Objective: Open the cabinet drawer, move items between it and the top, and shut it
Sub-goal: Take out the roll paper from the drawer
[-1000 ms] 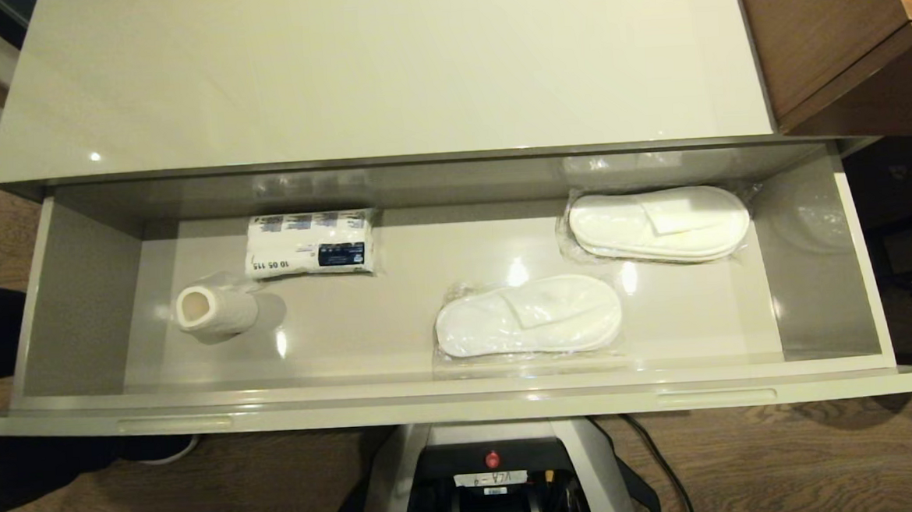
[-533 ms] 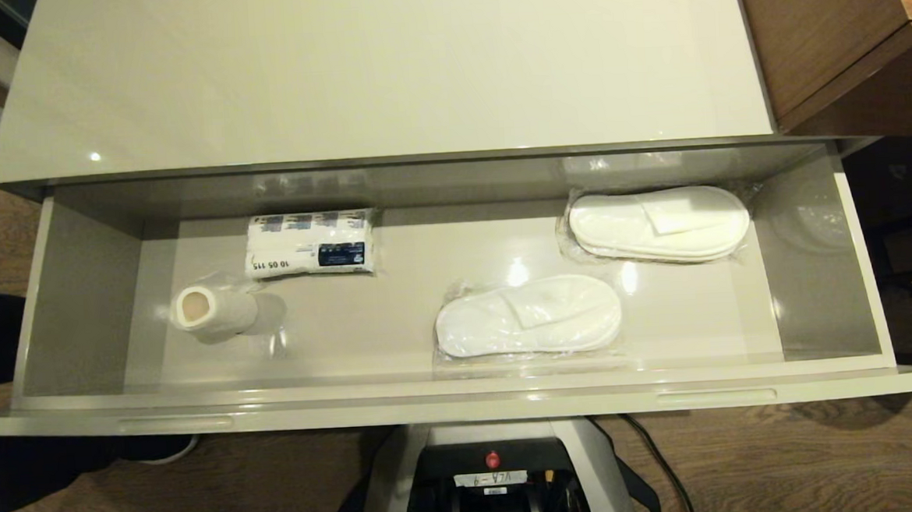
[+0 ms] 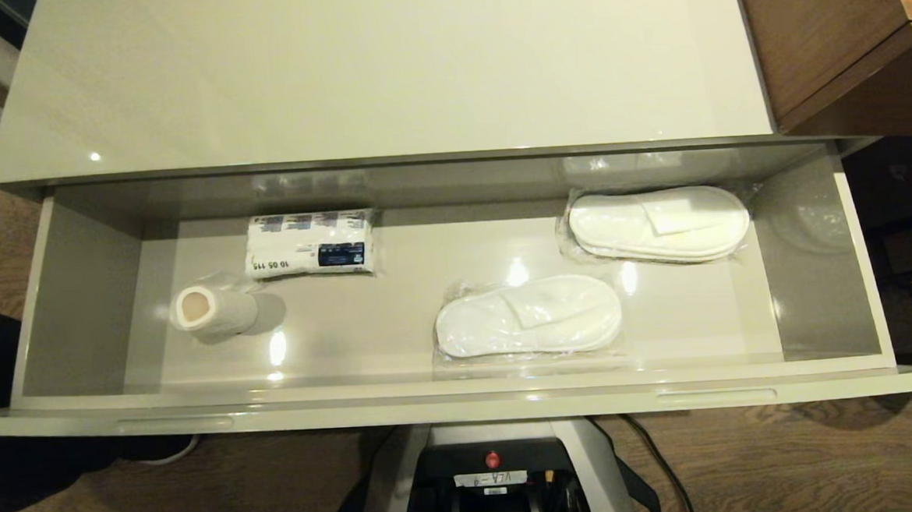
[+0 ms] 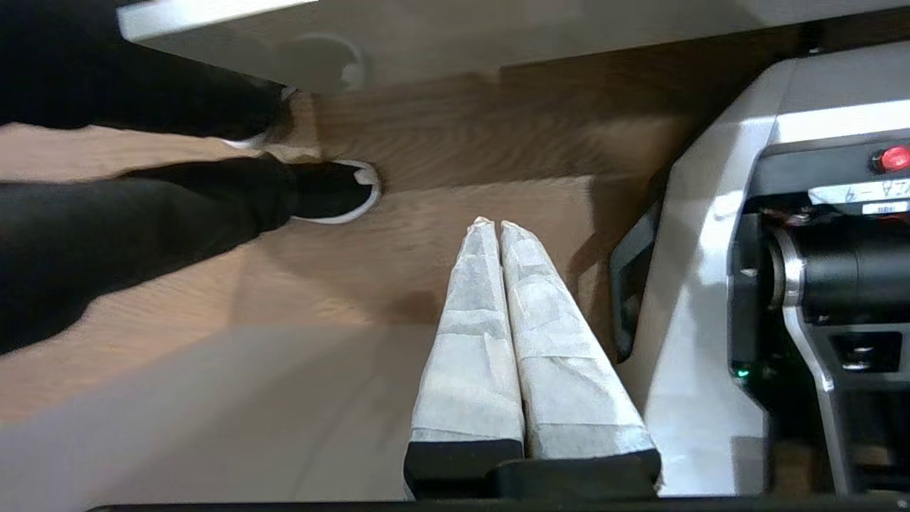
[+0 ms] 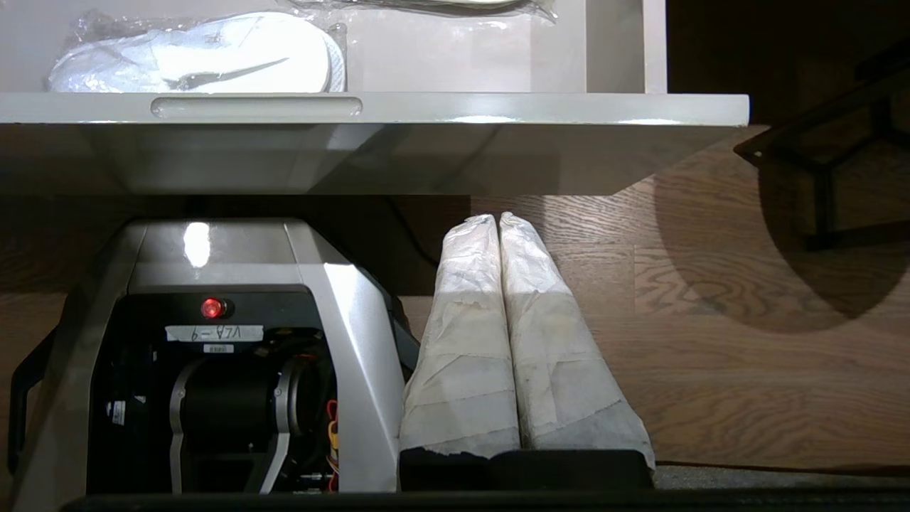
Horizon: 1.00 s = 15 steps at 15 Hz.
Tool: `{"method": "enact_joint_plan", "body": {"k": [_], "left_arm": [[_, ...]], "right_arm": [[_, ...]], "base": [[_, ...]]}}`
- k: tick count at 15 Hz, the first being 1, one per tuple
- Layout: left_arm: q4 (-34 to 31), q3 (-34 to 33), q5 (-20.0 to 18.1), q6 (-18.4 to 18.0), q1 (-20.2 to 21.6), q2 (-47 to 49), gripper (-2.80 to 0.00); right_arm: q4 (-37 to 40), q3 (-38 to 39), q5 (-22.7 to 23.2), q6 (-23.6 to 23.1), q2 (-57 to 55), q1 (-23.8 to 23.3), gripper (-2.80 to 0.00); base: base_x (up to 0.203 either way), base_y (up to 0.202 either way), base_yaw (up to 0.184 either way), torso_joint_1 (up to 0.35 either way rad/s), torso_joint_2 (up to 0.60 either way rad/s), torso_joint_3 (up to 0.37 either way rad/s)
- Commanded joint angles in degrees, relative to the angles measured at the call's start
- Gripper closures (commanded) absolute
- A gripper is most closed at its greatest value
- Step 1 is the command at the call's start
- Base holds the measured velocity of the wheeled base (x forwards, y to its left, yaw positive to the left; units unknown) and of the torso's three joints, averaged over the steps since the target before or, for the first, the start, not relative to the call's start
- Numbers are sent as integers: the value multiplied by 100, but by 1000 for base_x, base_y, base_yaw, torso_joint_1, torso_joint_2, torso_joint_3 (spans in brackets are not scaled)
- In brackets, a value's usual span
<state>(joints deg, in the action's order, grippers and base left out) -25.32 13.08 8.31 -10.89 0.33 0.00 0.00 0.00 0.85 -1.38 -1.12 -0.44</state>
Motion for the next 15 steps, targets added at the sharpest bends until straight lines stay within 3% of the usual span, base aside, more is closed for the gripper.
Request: {"method": "enact_joint_plan", "body": {"k": [1,4,6,11,15], "left_arm": [[97,-13,34,-56,2,9,0],[110,184,92,-55,2,88,0],[115,838,65,143,22,747,0],[72,3114,13,1299,49,4391,0],[-207,4472,-23,2211,57,6223,0]], "right_arm": [[0,0,11,-3,-11,0,0],[0,0,3,-3,-11,0,0],[0,0,3,-3,-11,0,0],[0,0,9,-3,-11,0,0],[0,0,3,-3,-11,0,0]], "base": [[0,0,0,0,0,0],[0,0,0,0,0,0],[0,0,0,0,0,0],[0,0,0,0,0,0],[0,0,0,0,0,0]]}}
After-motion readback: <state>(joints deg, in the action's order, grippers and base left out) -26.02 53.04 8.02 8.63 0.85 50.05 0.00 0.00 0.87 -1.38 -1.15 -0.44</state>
